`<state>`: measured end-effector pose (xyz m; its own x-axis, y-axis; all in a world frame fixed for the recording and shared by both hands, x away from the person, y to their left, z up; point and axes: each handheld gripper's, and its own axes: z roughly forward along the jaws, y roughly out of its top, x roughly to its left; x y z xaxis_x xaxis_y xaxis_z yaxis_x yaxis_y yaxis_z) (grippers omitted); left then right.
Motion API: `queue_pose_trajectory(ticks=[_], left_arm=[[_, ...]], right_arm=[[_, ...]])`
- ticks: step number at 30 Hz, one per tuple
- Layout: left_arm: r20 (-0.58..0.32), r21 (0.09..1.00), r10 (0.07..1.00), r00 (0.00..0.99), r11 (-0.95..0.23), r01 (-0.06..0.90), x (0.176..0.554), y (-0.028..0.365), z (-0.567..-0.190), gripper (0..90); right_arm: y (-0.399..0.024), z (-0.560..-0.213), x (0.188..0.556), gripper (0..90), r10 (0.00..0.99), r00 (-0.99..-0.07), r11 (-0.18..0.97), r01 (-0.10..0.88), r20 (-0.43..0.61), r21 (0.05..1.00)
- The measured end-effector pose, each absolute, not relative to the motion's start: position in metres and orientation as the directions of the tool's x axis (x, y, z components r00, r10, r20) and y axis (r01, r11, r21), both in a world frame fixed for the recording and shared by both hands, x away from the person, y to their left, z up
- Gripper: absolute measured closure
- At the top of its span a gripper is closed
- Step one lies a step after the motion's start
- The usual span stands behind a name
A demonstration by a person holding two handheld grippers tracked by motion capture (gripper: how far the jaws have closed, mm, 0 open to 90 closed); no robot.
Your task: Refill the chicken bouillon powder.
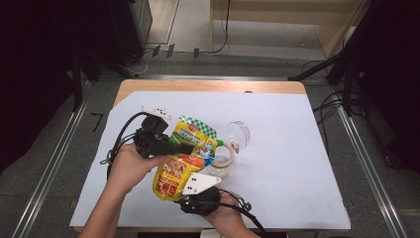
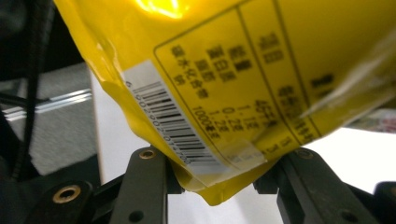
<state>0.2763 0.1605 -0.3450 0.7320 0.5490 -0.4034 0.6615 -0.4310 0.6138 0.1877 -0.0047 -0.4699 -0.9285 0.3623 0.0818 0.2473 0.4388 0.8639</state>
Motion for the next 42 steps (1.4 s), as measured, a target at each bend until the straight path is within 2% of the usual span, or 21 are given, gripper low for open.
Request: queue_pose_trajectory(ticks=[1,6,8,9,12,19,23,27,34,37,42], left_arm=[[-0.429,0.594,0.545,0.721,-0.431,0.68,0.278,0.157,-0.349,79.4],[-0.434,0.577,0.553,0.712,-0.436,0.69,0.279,0.15,-0.353,77.0],[-0.435,0.569,0.563,0.703,-0.434,0.699,0.28,0.147,-0.354,74.1],[-0.443,0.558,0.568,0.693,-0.43,0.71,0.281,0.145,-0.356,69.5],[-0.45,0.543,0.575,0.683,-0.431,0.721,0.284,0.138,-0.359,68.3],[-0.483,0.489,0.59,0.647,-0.431,0.758,0.297,0.13,-0.36,69.6],[-0.453,0.47,0.624,0.637,-0.44,0.765,0.305,0.126,-0.356,69.8],[-0.495,0.425,0.621,0.608,-0.437,0.793,0.318,0.123,-0.353,70.7],[-0.498,0.406,0.622,0.604,-0.448,0.796,0.322,0.121,-0.357,70.7],[-0.503,0.394,0.626,0.596,-0.447,0.803,0.321,0.121,-0.361,70.4],[-0.507,0.387,0.62,0.599,-0.457,0.801,0.321,0.119,-0.367,72.1]], right_arm=[[-0.005,-0.469,0.188,65.3,0.355,-0.929,0.431,0.263,0.105,0.863],[-0.005,-0.464,0.187,64.8,0.339,-0.932,0.425,0.274,0.129,0.863],[-0.004,-0.463,0.187,64.7,0.335,-0.931,0.421,0.285,0.144,0.861],[-0.005,-0.463,0.187,64.7,0.331,-0.932,0.416,0.286,0.149,0.863],[-0.005,-0.463,0.189,64.6,0.321,-0.933,0.405,0.289,0.161,0.867],[-0.004,-0.457,0.19,63.5,0.314,-0.933,0.397,0.297,0.176,0.868],[-0.005,-0.455,0.196,63.5,0.306,-0.933,0.395,0.306,0.19,0.866],[-0.008,-0.447,0.203,63.2,0.298,-0.926,0.389,0.339,0.231,0.856],[-0.004,-0.444,0.206,62.4,0.282,-0.928,0.405,0.346,0.245,0.846],[-0.002,-0.45,0.207,62.6,0.269,-0.914,0.378,0.39,0.303,0.84],[0.0,-0.455,0.204,61.1,0.28,-0.92,0.393,0.372,0.275,0.841]])
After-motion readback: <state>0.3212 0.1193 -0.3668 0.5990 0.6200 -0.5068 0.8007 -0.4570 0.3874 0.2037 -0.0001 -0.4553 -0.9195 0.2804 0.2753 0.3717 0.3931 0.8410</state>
